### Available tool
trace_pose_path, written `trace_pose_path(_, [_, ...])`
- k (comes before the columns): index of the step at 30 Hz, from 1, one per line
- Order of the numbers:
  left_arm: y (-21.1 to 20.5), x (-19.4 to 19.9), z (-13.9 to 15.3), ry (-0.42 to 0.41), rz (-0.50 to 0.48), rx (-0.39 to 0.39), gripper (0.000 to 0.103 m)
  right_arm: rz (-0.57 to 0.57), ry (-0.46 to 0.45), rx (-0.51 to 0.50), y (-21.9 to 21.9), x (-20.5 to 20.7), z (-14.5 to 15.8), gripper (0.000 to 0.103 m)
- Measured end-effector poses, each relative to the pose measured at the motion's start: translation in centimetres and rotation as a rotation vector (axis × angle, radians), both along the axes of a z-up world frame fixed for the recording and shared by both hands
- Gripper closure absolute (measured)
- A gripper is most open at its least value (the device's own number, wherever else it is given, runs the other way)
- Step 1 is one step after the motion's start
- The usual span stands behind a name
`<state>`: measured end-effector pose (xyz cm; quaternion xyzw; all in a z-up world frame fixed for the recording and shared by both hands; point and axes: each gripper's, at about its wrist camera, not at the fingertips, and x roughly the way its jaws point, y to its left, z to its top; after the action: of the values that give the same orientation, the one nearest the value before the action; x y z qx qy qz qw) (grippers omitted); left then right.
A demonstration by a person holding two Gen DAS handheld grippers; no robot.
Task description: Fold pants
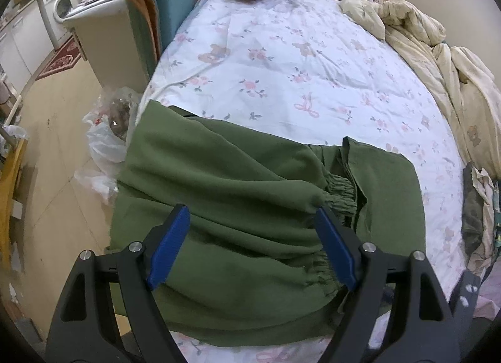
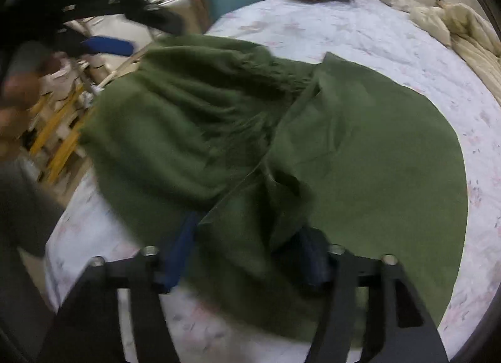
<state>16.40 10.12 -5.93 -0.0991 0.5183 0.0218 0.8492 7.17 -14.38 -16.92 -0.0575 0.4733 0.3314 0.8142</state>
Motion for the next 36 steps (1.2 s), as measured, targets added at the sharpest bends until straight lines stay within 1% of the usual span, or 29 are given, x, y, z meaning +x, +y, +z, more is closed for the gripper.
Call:
trace_pose_path(2, [-0.6, 0.2, 0.1, 0.0, -0.015, -0.001, 0.023, -0.043, 0.002, 0.066, -2.7, -0.1, 1.5, 0.038])
trace_pose_path(3, [-0.9, 0.3, 0.1, -0.004, -0.021, 0.0, 0.023, -0.093, -0.011, 0.089, -4.2, 0.2, 2.0, 0.038])
trace_pose_path(4, [-1.2, 0.4, 0.2, -0.01, -0.027, 0.004, 0.024, -0.189, -0.015, 0.125, -6.8, 1.0, 2.6, 0.038])
trace_pose_path(5, [-1.5, 0.5, 0.3, -0.013, -0.032, 0.006, 0.023, -0.268, -0.005, 0.147, -8.8, 1.5, 2.8, 0.038])
trace_pose_path(6, [-1.9, 0.6, 0.2, -0.014, -0.04, 0.008, 0.023, -0.375, 0.019, 0.179, -11.3, 2.2, 2.7, 0.038])
trace_pose_path(7, [-2.3, 0.6, 0.1, -0.011, -0.049, 0.01, 0.023, -0.497, 0.052, 0.224, -14.3, 3.2, 2.1, 0.038])
trace_pose_path(8, [-2.5, 0.7, 0.0, -0.009, -0.055, 0.013, 0.023, -0.598, 0.087, 0.236, -16.5, 3.8, 1.3, 0.038])
trace_pose_path(9, [-2.9, 0.7, -0.2, -0.007, -0.063, 0.021, 0.023, -0.671, 0.12, 0.249, -18.0, 4.1, 0.5, 0.038])
trace_pose_path(10, [-3.2, 0.6, -0.3, -0.006, -0.069, 0.031, 0.024, -0.736, 0.173, 0.283, -19.7, 4.6, -0.7, 0.038])
trace_pose_path(11, [-3.4, 0.5, -0.5, -0.004, -0.075, 0.042, 0.024, -0.78, 0.238, 0.33, -20.9, 4.9, -2.2, 0.038])
trace_pose_path(12, [-3.6, 0.5, -0.8, 0.0, -0.082, 0.053, 0.023, -0.821, 0.324, 0.387, -21.9, 5.1, -4.3, 0.038])
trace_pose_path(14, [-3.6, 0.4, -1.4, 0.014, -0.085, 0.073, 0.023, -0.836, 0.409, 0.477, -22.4, 5.3, -6.5, 0.038])
trace_pose_path(15, [-3.5, 0.4, -1.6, 0.02, -0.082, 0.078, 0.023, -0.829, 0.415, 0.498, -22.1, 5.3, -6.9, 0.038])
trace_pose_path(16, [-3.4, 0.4, -1.9, 0.025, -0.079, 0.083, 0.023, -0.816, 0.405, 0.501, -22.1, 4.5, -6.8, 0.039])
trace_pose_path(17, [-3.2, 0.4, -2.3, 0.031, -0.074, 0.088, 0.023, -0.782, 0.405, 0.511, -21.5, 4.6, -6.6, 0.039])
trace_pose_path(18, [-3.1, 0.4, -2.5, 0.036, -0.074, 0.09, 0.024, -0.73, 0.426, 0.526, -20.5, 4.9, -6.7, 0.04])
trace_pose_path(19, [-3.2, 0.4, -2.8, 0.041, -0.081, 0.093, 0.023, -0.693, 0.436, 0.513, -19.4, 5.6, -6.7, 0.04])
trace_pose_path(21, [-3.6, 0.3, -3.3, 0.047, -0.099, 0.109, 0.024, -0.657, 0.404, 0.461, -18.1, 5.7, -6.4, 0.04])
trace_pose_path(23, [-3.9, 0.3, -3.5, 0.048, -0.111, 0.12, 0.024, -0.658, 0.41, 0.449, -17.7, 6.0, -6.7, 0.063])
trace_pose_path(24, [-4.0, 0.3, -3.5, 0.045, -0.112, 0.125, 0.024, -0.643, 0.425, 0.471, -17.7, 5.7, -6.6, 0.086])
trace_pose_path(25, [-3.9, 0.4, -3.5, 0.042, -0.107, 0.126, 0.023, -0.629, 0.409, 0.466, -17.8, 5.4, -6.1, 0.093])
trace_pose_path(27, [-3.7, 0.5, -3.1, 0.037, -0.09, 0.116, 0.023, -0.595, 0.345, 0.467, -18.0, 5.0, -4.2, 0.096])
trace_pose_path(29, [-3.5, 0.7, -2.8, 0.033, -0.078, 0.105, 0.024, -0.589, 0.29, 0.468, -18.6, 4.9, -2.1, 0.098])
trace_pose_path(31, [-3.4, 1.0, -2.4, 0.021, -0.062, 0.088, 0.024, -0.609, 0.26, 0.449, -20.2, 4.6, -1.1, 0.099])
trace_pose_path(33, [-3.3, 1.0, -2.0, 0.011, -0.058, 0.079, 0.024, -0.629, 0.263, 0.453, -21.9, 4.6, -0.2, 0.1])
trace_pose_path(34, [-3.4, 1.0, -1.8, 0.007, -0.058, 0.075, 0.024, -0.63, 0.256, 0.437, -22.5, 4.4, 0.1, 0.1])
trace_pose_path(36, [-3.5, 1.0, -1.6, 0.002, -0.064, 0.067, 0.024, -0.621, 0.205, 0.4, -23.3, 4.1, 1.8, 0.1])
